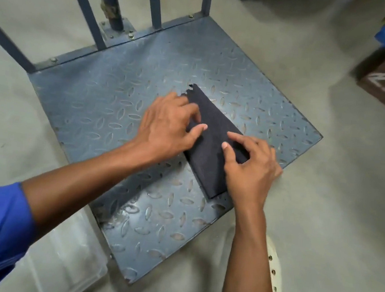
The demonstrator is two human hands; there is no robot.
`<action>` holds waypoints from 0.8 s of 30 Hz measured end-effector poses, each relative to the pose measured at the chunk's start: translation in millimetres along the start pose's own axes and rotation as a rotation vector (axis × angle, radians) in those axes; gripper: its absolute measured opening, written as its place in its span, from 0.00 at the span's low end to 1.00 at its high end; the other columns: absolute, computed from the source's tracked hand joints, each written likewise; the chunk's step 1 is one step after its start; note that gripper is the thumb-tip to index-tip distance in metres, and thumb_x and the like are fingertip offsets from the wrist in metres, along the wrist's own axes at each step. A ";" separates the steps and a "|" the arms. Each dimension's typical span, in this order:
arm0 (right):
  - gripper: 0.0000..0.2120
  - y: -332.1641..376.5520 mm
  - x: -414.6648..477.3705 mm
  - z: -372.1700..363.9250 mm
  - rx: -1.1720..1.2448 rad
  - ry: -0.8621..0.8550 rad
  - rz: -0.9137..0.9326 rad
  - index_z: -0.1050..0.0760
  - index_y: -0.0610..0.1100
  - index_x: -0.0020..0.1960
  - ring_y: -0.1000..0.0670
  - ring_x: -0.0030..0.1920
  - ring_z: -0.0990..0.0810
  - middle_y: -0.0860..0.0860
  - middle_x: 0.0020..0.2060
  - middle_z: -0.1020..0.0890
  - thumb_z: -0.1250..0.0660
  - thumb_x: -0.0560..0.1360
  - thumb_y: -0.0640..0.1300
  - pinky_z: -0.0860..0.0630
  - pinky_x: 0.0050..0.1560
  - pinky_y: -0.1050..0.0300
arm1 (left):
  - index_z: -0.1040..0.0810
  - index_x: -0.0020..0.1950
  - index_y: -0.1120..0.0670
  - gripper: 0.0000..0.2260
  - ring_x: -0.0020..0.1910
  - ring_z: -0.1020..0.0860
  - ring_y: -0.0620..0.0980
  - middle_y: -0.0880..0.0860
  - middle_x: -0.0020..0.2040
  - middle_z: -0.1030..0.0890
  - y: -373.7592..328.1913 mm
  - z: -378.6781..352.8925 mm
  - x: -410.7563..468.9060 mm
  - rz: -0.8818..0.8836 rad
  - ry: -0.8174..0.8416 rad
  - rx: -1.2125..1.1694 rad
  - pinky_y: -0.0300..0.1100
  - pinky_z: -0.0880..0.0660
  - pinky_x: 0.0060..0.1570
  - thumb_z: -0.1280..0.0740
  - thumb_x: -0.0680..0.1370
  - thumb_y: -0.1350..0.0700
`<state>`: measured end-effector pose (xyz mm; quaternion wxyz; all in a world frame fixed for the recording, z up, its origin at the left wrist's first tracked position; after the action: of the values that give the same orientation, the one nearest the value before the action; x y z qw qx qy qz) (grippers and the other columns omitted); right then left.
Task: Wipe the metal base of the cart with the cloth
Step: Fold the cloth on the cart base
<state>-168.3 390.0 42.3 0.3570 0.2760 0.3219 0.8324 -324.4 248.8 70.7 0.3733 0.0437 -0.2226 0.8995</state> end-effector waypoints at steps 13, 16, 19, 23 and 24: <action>0.18 -30.3 -2.7 1.6 0.099 0.025 -0.057 0.14 0.53 0.60 0.51 0.61 0.25 0.54 0.58 0.18 0.19 0.72 0.53 0.38 0.63 0.76 | 0.16 0.40 0.53 0.17 0.49 0.16 0.60 0.54 0.40 0.14 21.4 -31.7 -26.0 0.470 0.197 -0.120 0.50 0.22 0.48 0.22 0.75 0.40; 0.18 -0.7 -16.1 -29.2 0.140 0.116 -0.007 0.14 0.53 0.61 0.51 0.62 0.26 0.54 0.59 0.20 0.20 0.73 0.56 0.34 0.66 0.70 | 0.15 0.49 0.49 0.15 0.55 0.15 0.59 0.53 0.48 0.12 59.7 -11.0 -20.7 0.549 0.051 -0.136 0.50 0.20 0.55 0.21 0.74 0.39; 0.20 29.3 -30.5 -50.5 0.092 0.154 0.107 0.16 0.54 0.65 0.49 0.66 0.28 0.52 0.66 0.22 0.23 0.75 0.59 0.27 0.69 0.50 | 0.17 0.57 0.49 0.22 0.58 0.16 0.59 0.53 0.49 0.12 89.0 5.5 -20.1 0.562 0.022 -0.096 0.52 0.21 0.57 0.22 0.73 0.35; 0.28 42.2 -28.9 -59.8 0.065 0.193 0.168 0.24 0.55 0.74 0.45 0.76 0.35 0.48 0.80 0.33 0.26 0.77 0.61 0.32 0.75 0.43 | 0.16 0.49 0.53 0.24 0.52 0.16 0.61 0.57 0.46 0.13 102.1 7.6 -27.1 0.559 0.166 -0.004 0.52 0.20 0.51 0.25 0.74 0.31; 0.31 45.0 -28.1 -64.0 0.060 0.239 0.198 0.26 0.56 0.76 0.45 0.78 0.38 0.48 0.82 0.36 0.25 0.76 0.62 0.33 0.77 0.43 | 0.15 0.44 0.54 0.24 0.46 0.15 0.60 0.57 0.41 0.14 103.5 5.6 -28.3 0.567 0.230 -0.010 0.51 0.19 0.48 0.25 0.74 0.32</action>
<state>-214.4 322.4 27.8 0.2240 0.2160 0.3581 0.8803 -376.1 163.6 30.7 0.1301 -0.1242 -0.1869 0.9658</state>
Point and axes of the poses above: each hand's wrist, its own x-axis towards the middle knuckle, its own z-axis out of the back of the hand, y = z × x, the point moved 10 cm from there along x, towards the middle knuckle
